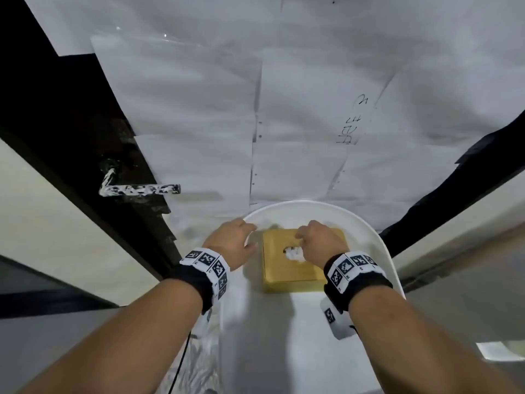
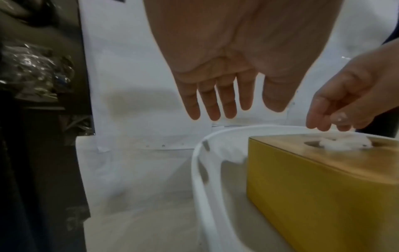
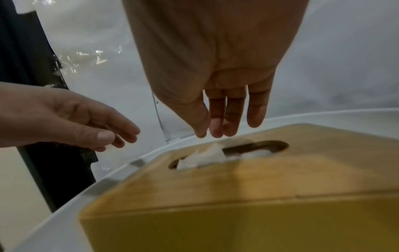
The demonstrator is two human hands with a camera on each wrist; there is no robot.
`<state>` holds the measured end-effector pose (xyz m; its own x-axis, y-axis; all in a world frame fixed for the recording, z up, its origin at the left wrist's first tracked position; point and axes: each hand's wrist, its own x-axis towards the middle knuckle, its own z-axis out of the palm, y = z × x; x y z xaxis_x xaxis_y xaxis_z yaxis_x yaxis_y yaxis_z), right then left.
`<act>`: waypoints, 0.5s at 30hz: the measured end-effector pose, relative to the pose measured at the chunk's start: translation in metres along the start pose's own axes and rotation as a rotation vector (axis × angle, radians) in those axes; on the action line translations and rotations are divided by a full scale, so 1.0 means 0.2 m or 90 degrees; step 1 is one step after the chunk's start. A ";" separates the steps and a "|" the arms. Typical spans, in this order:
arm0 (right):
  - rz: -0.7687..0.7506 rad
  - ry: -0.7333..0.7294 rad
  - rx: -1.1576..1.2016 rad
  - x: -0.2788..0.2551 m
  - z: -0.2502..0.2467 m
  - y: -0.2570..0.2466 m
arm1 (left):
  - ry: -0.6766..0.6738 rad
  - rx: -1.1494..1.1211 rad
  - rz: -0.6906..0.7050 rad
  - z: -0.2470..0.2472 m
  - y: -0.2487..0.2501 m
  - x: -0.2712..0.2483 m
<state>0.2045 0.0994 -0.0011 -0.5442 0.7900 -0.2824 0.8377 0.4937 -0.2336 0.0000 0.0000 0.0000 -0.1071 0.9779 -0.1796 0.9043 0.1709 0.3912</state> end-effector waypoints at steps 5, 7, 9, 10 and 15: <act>-0.011 -0.032 0.013 -0.02 0.07 0.09 | -0.102 0.021 0.044 0.16 0.07 0.03; -0.022 -0.019 0.032 -0.02 0.08 0.11 | -0.118 0.046 0.064 0.20 0.09 0.05; -0.029 -0.010 0.044 -0.03 0.08 0.12 | -0.132 0.050 0.061 0.21 0.09 0.06; -0.027 -0.015 0.050 -0.03 0.09 0.12 | -0.137 0.047 0.056 0.22 0.09 0.06; -0.022 -0.066 0.024 -0.06 0.09 0.09 | -0.144 0.068 0.053 0.22 0.09 0.08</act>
<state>0.2252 0.0930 -0.0191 -0.5764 0.7299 -0.3675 0.8169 0.5046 -0.2793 0.0319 0.0131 -0.0351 0.0543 0.9340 -0.3532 0.9460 0.0650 0.3175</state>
